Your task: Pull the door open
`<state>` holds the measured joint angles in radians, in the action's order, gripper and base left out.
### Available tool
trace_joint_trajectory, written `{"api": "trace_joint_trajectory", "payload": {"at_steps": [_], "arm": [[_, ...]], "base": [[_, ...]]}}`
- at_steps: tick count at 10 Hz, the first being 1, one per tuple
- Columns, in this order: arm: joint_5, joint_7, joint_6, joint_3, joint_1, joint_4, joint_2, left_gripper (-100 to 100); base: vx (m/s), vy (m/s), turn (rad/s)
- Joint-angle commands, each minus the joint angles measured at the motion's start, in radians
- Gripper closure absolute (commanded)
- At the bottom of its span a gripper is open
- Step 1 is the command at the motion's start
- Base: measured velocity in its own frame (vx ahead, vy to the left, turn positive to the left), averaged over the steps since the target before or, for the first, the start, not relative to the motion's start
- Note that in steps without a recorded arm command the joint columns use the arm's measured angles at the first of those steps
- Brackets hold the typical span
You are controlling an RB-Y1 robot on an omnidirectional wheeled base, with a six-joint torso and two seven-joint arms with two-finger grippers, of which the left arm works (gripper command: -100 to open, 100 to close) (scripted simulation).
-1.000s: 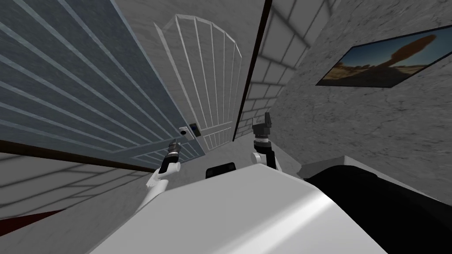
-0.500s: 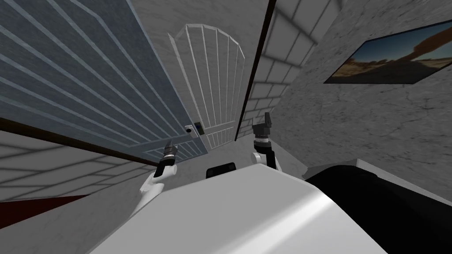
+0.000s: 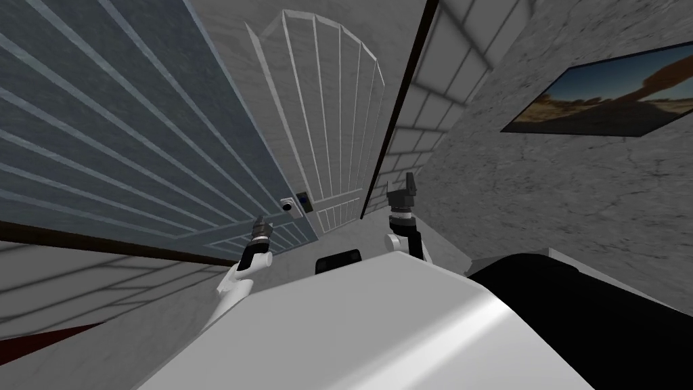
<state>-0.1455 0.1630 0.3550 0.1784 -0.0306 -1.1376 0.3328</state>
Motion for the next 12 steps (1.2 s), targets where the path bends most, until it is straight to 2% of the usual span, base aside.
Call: {"api": "trace_joint_trajectory", "payload": {"at_steps": [1, 2, 3, 4, 9, 10, 12], "arm": [[0.002, 0.001, 0.005, -0.014, 0.013, -0.005, -0.008, -100], [0.004, 0.001, 0.007, -0.023, 0.022, -0.009, -0.014, -100], [0.001, 0.004, 0.003, -0.017, 0.015, -0.01, -0.006, -100], [0.001, 0.004, 0.003, -0.017, 0.015, -0.01, -0.006, 100], [0.001, 0.004, 0.003, -0.017, 0.015, -0.01, -0.006, 100], [-0.001, 0.008, 0.001, -0.015, 0.002, -0.013, 0.001, -100], [-0.001, 0.013, 0.001, -0.023, -0.002, -0.023, 0.001, -100]], "base": [[0.211, -0.094, -0.148], [0.209, -0.122, -0.135], [0.094, -0.058, -0.018], [-0.012, 0.006, 0.021], [-0.021, 0.013, 0.0], [-0.126, 0.04, 0.113], [-0.196, 0.027, 0.015]]}}
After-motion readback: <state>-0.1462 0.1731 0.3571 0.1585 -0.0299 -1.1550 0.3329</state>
